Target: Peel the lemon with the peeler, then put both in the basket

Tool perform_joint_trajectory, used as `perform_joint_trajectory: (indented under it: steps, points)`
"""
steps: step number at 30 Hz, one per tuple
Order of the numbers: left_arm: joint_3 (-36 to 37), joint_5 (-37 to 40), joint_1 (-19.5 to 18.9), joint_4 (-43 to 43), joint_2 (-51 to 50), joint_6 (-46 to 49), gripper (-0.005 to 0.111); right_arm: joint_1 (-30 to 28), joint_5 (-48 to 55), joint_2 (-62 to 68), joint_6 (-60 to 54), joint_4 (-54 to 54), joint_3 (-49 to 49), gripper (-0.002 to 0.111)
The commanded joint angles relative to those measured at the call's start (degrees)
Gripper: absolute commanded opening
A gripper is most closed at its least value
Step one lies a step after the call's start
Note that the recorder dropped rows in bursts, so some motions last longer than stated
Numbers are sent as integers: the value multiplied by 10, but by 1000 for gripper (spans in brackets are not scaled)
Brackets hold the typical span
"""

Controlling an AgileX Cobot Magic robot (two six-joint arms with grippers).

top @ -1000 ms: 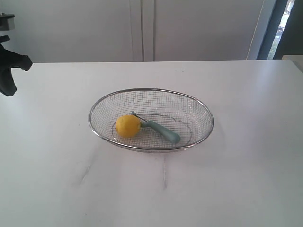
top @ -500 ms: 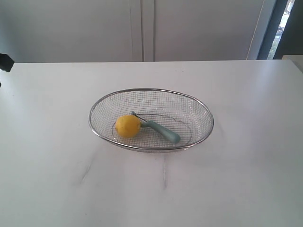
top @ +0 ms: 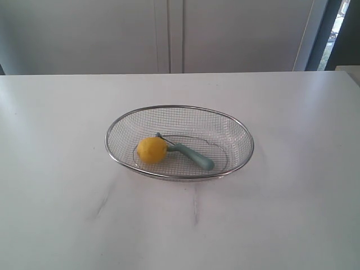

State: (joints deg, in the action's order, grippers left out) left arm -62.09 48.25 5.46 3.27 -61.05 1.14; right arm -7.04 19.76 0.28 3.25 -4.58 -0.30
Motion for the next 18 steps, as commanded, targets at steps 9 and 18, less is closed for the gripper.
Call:
perform_joint_trajectory:
  steps: [9,18]
  points:
    - [92,-9,-2,-1,197,14,0,-5,-1,-3,-4,-1,3,0]
    - [123,10,-2,-1,312,18,0,-5,-1,-3,-4,-1,3,0]
